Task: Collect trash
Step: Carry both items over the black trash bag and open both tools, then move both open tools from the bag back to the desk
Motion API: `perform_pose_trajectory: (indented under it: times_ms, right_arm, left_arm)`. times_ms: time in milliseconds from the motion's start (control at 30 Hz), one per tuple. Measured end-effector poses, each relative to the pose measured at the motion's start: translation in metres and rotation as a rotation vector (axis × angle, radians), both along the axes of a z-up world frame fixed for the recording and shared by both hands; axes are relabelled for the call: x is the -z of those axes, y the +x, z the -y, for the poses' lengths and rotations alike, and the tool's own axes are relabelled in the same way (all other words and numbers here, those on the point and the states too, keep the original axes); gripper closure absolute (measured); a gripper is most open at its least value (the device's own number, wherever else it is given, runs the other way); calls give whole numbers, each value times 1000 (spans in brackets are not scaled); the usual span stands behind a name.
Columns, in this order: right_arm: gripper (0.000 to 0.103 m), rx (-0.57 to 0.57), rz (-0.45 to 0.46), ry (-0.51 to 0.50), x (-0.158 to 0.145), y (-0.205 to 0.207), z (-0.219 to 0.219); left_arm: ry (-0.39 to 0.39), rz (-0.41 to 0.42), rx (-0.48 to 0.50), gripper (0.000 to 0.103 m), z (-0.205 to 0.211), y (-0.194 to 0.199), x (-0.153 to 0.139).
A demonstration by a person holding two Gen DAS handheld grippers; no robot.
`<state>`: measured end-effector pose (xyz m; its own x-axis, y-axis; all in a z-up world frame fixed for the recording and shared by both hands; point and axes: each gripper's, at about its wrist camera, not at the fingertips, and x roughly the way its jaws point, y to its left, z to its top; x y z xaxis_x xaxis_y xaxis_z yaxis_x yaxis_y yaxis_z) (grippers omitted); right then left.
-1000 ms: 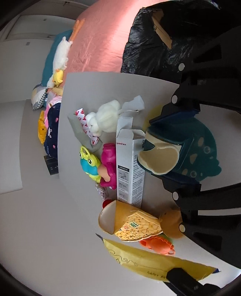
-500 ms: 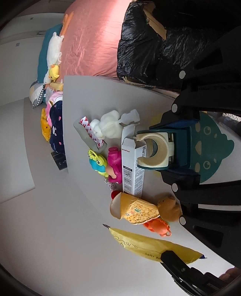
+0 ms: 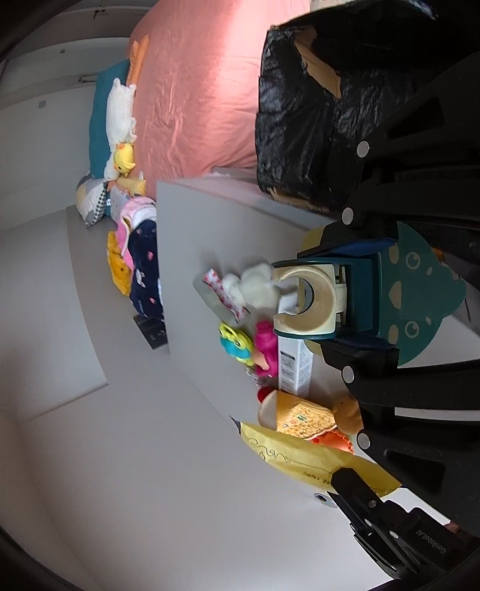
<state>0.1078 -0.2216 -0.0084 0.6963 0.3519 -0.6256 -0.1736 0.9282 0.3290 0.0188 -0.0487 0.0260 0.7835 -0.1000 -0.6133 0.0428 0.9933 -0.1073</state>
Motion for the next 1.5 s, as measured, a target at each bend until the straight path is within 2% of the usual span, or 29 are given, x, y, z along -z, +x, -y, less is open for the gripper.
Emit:
perform_pose_trajectory:
  times_ms: [633,1200,1233,1267,1300,1333,1400,1500]
  right_arm:
    - [67,148,51,-14,-16,-19,91]
    - [66,276,18,-29,-8,-29,165]
    - [61,277,6,-38,-8,-28,166]
    - [51,291,-8,-43,-7,-27,170]
    - [27,314,-9,-42,-7,-28,173]
    - [18,351,5,-39,-8,-30,178]
    - [18,401,35,-46,-11,-35,187]
    - [18,434,38,-39,-13,-34,195]
  left_arm:
    - [4,-25,141,78,86,26,2]
    - [7,-91,299,77,156,41,18]
    - [8,-112,330,73,162,42,21]
    - [7,-124,346,62,163,43,23]
    - [6,-135,355,21,167,44,26]
    - [5,-132,351,6,169,43,27]
    - [8,-106,343,6,170,40,28]
    - [-6,-125,324,6,165,42,32]
